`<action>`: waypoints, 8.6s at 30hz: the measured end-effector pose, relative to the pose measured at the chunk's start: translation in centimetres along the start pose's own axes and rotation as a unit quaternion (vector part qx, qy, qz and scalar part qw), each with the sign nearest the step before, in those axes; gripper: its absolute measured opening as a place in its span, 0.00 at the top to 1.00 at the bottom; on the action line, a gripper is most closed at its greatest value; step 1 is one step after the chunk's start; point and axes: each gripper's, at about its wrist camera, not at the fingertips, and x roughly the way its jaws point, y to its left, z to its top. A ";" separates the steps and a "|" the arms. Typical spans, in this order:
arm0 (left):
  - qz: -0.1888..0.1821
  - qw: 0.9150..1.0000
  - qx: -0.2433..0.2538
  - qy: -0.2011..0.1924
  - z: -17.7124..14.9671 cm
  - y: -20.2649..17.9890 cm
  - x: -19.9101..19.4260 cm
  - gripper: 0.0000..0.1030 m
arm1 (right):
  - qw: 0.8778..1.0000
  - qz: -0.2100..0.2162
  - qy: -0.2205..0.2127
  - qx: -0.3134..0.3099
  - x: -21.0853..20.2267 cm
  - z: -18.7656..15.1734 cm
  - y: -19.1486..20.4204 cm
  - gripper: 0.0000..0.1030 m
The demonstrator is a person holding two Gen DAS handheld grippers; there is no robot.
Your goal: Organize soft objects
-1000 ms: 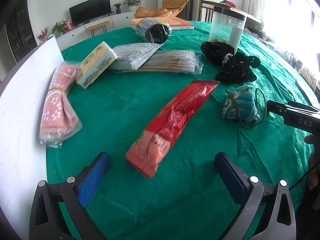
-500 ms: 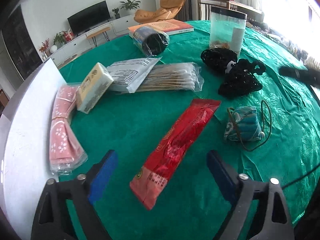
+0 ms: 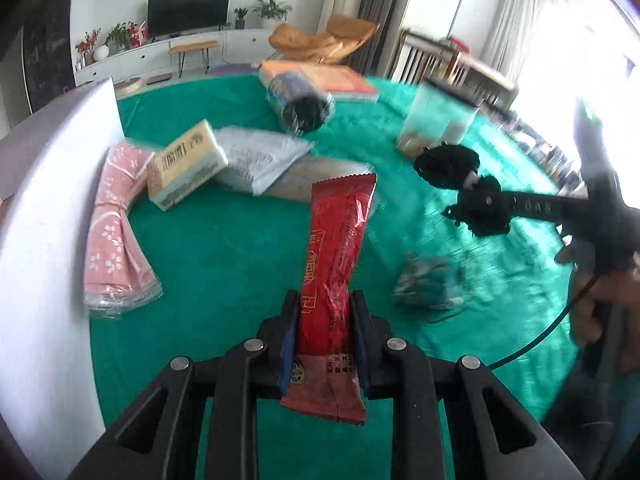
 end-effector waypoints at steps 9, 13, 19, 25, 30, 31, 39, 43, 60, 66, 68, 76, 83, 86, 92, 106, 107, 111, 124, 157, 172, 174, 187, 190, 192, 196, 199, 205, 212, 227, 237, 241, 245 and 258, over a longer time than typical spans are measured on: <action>0.043 0.995 -0.030 -0.090 0.0 5.3 -12.6 0.77 | 0.991 0.088 -0.082 -0.054 -11.1 -0.7 7.3 0.69; 0.133 0.983 -0.063 -0.107 -1.9 11.2 -18.2 0.77 | 0.972 0.193 -0.078 -0.111 -13.9 -1.4 16.2 0.69; 0.245 0.957 -0.142 -0.064 -6.7 19.6 -20.7 0.01 | 0.931 0.320 -0.001 -0.174 -12.6 -4.5 28.4 0.50; 0.251 0.947 -0.182 -0.085 -7.6 20.4 -19.8 0.00 | 0.944 0.274 -0.005 -0.185 -9.7 -5.9 26.7 0.32; 0.205 0.962 -0.133 -0.124 -4.9 15.6 -18.7 0.00 | 0.971 0.162 -0.063 -0.163 -7.7 -5.5 16.5 0.32; 0.191 0.965 -0.125 -0.131 -4.6 14.4 -18.6 0.00 | 0.978 0.128 -0.065 -0.154 -6.5 -5.1 13.4 0.31; 0.065 0.991 -0.048 -0.108 -1.8 4.3 -14.1 0.00 | 0.983 0.087 0.015 -0.162 0.8 -5.9 7.4 0.31; 0.046 0.996 -0.023 -0.068 -1.9 1.2 -10.4 0.00 | 0.988 0.062 -0.010 -0.141 1.4 -7.1 6.7 0.58; 0.096 0.995 -0.010 0.005 -0.4 0.4 4.4 0.00 | 0.993 -0.070 -0.089 0.038 0.9 5.4 -13.5 0.55; 0.106 0.994 -0.002 0.017 -0.9 0.5 5.7 0.00 | 0.990 -0.061 -0.080 0.095 2.7 5.4 -16.1 0.37; 0.115 0.993 0.004 0.021 -0.9 0.3 5.9 0.00 | 0.986 -0.037 -0.103 0.124 1.0 4.0 -16.6 0.37; 0.122 0.992 0.008 0.024 -1.0 0.1 6.1 0.00 | 0.982 -0.033 -0.099 0.155 -3.9 -4.1 -13.5 0.31; 0.122 0.992 0.008 0.024 -0.9 0.2 6.1 0.00 | 0.986 -0.090 -0.112 0.089 -4.7 -7.5 -8.5 0.31; 0.122 0.992 0.008 0.024 -0.9 0.2 6.1 0.00 | 0.987 -0.111 -0.099 0.054 -3.9 -7.2 -7.4 0.31; 0.122 0.992 0.008 0.024 -0.9 0.2 6.0 0.00 | 0.991 -0.113 -0.047 0.045 -1.7 -7.3 -7.7 0.31; 0.122 0.992 0.008 0.024 -1.0 0.2 6.0 0.00 | 0.992 -0.115 -0.040 0.039 -1.4 -7.5 -7.4 0.19; 0.122 0.992 0.008 0.024 -1.0 0.2 6.0 0.00 | 0.992 -0.116 -0.040 0.039 -1.4 -7.5 -7.4 0.19; 0.122 0.992 0.008 0.024 -1.0 0.2 6.0 0.00 | 0.992 -0.116 -0.038 0.040 -1.4 -7.5 -7.3 0.18; 0.122 0.992 0.008 0.024 -1.0 0.2 6.0 0.00 | 0.992 -0.116 -0.037 0.041 -1.4 -7.5 -7.3 0.15; 0.122 0.992 0.008 0.024 -0.9 0.1 6.0 0.00 | 0.992 -0.112 -0.044 0.036 -1.3 -7.4 -7.2 0.11; 0.122 0.992 0.008 0.023 -0.9 0.1 6.0 0.00 | 0.992 -0.112 -0.045 0.036 -1.2 -7.5 -7.3 0.11; 0.122 0.992 0.008 0.023 -0.9 0.1 6.0 0.00 | 0.992 -0.112 -0.045 0.036 -1.2 -7.5 -7.3 0.11; 0.122 0.992 0.008 0.023 -1.0 0.1 6.0 0.00 | 0.992 -0.112 -0.046 0.037 -1.2 -7.5 -7.3 0.11; 0.122 0.992 0.008 0.023 -1.0 0.1 6.0 0.00 | 0.992 -0.112 -0.046 0.037 -1.2 -7.5 -7.3 0.11; 0.122 0.992 0.008 0.023 -1.0 0.1 6.0 0.00 | 0.992 -0.112 -0.046 0.037 -1.2 -7.5 -7.3 0.11; 0.122 0.992 0.008 0.023 -0.9 0.1 6.0 0.00 | 0.992 -0.112 -0.046 0.037 -1.2 -7.5 -7.3 0.11; 0.122 0.992 0.008 0.023 -0.9 0.1 6.0 0.00 | 0.992 -0.112 -0.046 0.037 -1.2 -7.5 -7.3 0.11; 0.122 0.992 0.008 0.023 -0.9 0.1 6.0 0.00 | 0.992 -0.113 -0.046 0.037 -1.2 -7.6 -7.3 0.11; 0.122 0.992 0.008 0.023 -0.9 0.1 6.0 0.00 | 0.992 -0.113 -0.046 0.037 -1.2 -7.6 -7.2 0.11; 0.122 0.992 0.008 0.023 -0.9 0.1 6.0 0.00 | 0.992 -0.113 -0.047 0.037 -1.2 -7.6 -7.2 0.11; 0.122 0.992 0.008 0.023 -0.9 0.1 6.0 0.00 | 0.992 -0.113 -0.047 0.037 -1.2 -7.6 -7.2 0.11; 0.122 0.992 0.008 0.023 -0.9 0.1 6.0 0.00 | 0.992 -0.113 -0.047 0.037 -1.1 -7.6 -7.2 0.11; 0.122 0.992 0.008 0.023 -0.9 0.1 6.0 0.00 | 0.992 -0.113 -0.047 0.038 -1.1 -7.6 -7.2 0.11; 0.122 0.992 0.008 0.023 -0.9 0.1 6.0 0.00 | 0.992 -0.113 -0.048 0.038 -1.1 -7.6 -7.2 0.11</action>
